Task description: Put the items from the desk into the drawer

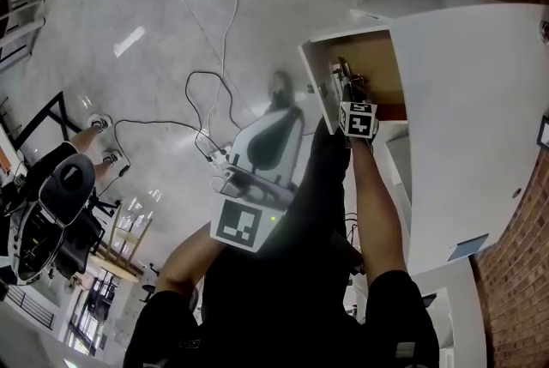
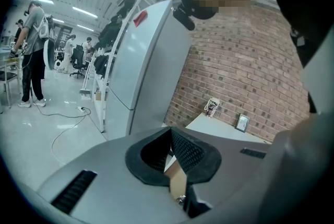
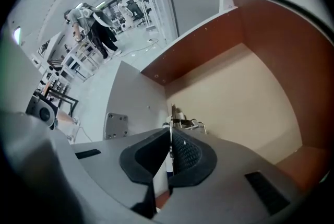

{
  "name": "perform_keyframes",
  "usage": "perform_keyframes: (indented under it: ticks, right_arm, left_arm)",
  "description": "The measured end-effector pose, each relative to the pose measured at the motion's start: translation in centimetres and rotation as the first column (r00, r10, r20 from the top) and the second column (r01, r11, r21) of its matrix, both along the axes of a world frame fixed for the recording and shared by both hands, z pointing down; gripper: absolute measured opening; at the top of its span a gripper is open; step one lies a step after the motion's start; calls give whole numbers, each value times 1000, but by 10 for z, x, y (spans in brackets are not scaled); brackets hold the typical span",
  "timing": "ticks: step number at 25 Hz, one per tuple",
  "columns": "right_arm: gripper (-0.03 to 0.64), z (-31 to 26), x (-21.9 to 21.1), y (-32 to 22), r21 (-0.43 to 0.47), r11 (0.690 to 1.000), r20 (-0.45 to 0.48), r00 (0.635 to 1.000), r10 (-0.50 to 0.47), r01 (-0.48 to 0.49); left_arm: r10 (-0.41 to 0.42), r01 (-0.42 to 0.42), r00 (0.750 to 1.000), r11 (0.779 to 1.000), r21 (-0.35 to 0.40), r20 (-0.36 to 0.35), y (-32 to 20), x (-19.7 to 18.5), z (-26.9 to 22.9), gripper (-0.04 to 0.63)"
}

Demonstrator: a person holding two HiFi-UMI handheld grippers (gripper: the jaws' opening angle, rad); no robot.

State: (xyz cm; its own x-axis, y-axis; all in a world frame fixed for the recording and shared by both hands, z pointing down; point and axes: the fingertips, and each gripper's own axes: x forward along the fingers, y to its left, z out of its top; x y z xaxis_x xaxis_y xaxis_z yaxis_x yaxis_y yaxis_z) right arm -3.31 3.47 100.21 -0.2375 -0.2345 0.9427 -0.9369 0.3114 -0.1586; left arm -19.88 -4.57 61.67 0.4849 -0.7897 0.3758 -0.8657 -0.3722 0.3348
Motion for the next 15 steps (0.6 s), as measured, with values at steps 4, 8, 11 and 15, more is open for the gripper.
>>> perform_keyframes:
  ticks: [4,8,11,15]
  right_arm:
    - [8,9,0,4,-20,1000,0,1000,-11,11]
    - [8,15,-3,8,-27,999,-19,999,-41,41]
    - [9,15,-1,7,-26,999,-18,999,-32,32]
    - [9,20,3,6,-44,999,-24,999,-29,28]
  left_arm:
    - [4,-4,1000,1000,-5,3,1,3,5,2]
    - [-8,8,1000,1000,-12,2,2,2,7,2]
    - [-13,12,1000,1000,-17,-2,4,4,8,3]
    - [-10,10,1000,1000,-15,-4,5,7,11,2]
